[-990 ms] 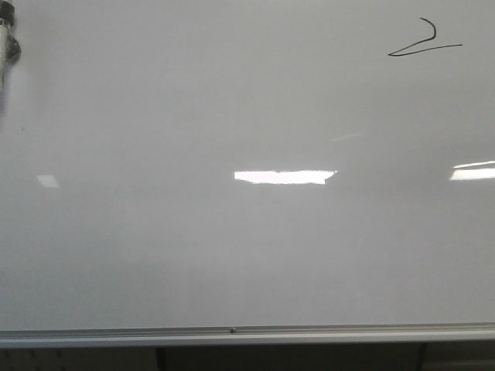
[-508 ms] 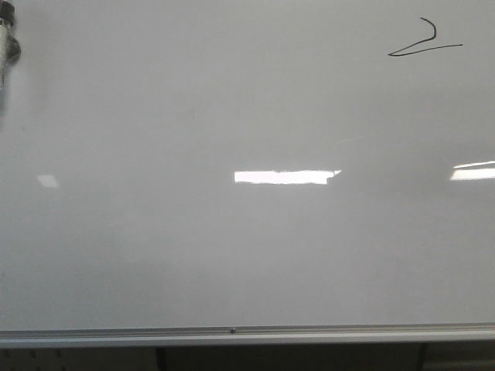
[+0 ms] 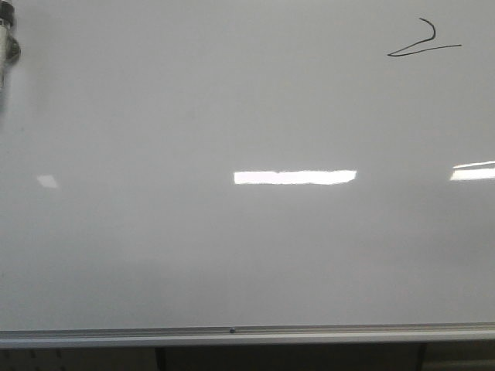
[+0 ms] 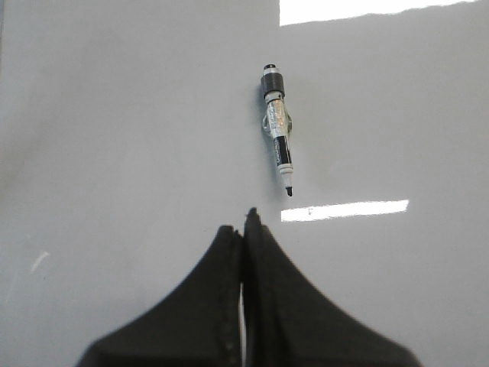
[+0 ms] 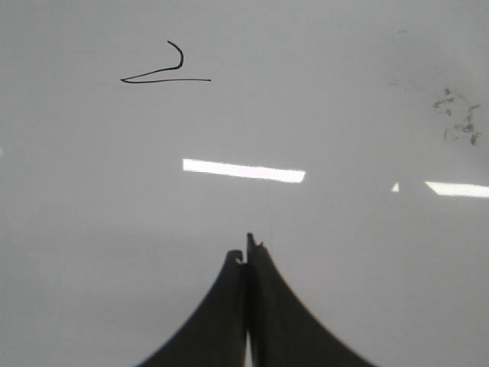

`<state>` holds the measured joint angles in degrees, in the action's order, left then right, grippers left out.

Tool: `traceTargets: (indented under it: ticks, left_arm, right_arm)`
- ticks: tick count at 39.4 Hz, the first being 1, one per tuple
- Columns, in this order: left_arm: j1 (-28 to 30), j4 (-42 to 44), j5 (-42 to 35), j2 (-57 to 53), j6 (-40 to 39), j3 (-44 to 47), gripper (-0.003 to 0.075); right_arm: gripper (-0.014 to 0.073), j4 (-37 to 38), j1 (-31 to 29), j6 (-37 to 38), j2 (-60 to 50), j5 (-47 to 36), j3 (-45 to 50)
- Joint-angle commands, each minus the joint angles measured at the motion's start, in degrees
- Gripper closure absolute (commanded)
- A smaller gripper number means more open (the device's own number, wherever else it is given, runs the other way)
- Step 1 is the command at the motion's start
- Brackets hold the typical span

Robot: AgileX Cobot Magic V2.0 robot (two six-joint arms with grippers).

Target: Write number 2 on whiteboard

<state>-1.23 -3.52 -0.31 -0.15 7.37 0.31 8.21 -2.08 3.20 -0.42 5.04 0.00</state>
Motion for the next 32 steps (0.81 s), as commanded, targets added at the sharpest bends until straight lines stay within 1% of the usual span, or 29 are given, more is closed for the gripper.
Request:
traceTargets:
  ticks: [1, 3, 13, 21, 28, 32]
  left_arm:
    - [0.17, -0.12, -4.77, -1.16, -0.46, 1.23, 0.074]
    - [0.17, -0.12, -4.77, -1.16, -0.46, 1.23, 0.074]
    - [0.17, -0.12, -4.77, -1.16, -0.46, 1.23, 0.074]
    - [0.17, -0.12, -4.77, -1.16, -0.46, 1.23, 0.074]
    - [0.17, -0.12, -4.77, -1.16, -0.46, 1.23, 0.074]
    - [0.17, -0.12, -4.77, -1.16, -0.46, 1.23, 0.074]
  right_arm:
    - [0.066, 0.86, -0.5, -0.52, -1.07, -10.98, 1.69]
    - [0.066, 0.19, -0.5, -0.24, -1.07, -9.82, 1.5]
    - [0.066, -0.82, -0.5, -0.18, -1.07, -11.06, 1.56]
    - [0.066, -6.47, -0.5, -0.15, -1.07, -11.71, 1.56]
    - [0.066, -6.51, 2.13, -1.73, -1.13, -10.62, 1.56]
    - [0.066, -6.08, 2.46, -1.73, -1.13, -10.58, 1.56]
